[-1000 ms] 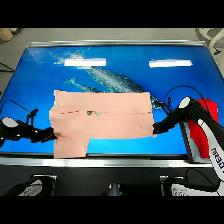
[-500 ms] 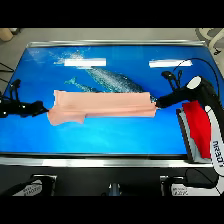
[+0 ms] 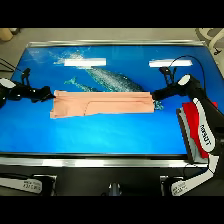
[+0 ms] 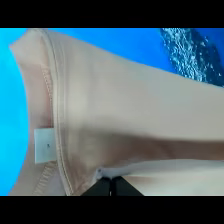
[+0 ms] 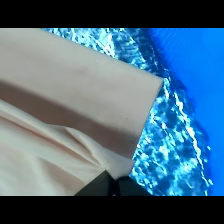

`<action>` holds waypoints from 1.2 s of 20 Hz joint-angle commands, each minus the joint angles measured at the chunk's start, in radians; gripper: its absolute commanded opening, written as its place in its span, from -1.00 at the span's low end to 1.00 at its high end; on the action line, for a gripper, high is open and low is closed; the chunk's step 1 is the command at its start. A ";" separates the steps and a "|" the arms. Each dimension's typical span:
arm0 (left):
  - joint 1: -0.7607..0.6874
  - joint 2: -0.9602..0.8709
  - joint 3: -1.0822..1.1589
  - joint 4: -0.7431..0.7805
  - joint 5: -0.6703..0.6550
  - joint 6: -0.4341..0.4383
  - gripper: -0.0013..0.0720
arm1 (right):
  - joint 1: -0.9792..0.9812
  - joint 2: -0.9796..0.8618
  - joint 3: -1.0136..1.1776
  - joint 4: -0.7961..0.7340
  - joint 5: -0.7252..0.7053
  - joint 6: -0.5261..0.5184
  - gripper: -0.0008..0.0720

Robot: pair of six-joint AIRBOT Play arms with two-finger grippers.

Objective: Fold the shirts.

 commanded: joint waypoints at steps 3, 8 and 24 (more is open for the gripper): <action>-0.006 -0.119 0.044 -0.012 0.000 -0.023 -0.90 | 0.041 -0.067 0.008 0.003 -0.028 0.006 -0.92; 0.004 -0.087 0.067 -0.012 -0.018 -0.021 0.52 | 0.017 -0.012 0.027 -0.010 0.053 -0.011 0.70; -0.172 0.244 0.089 -0.016 -0.039 0.042 0.46 | -0.010 -0.143 0.027 0.237 0.107 0.193 0.45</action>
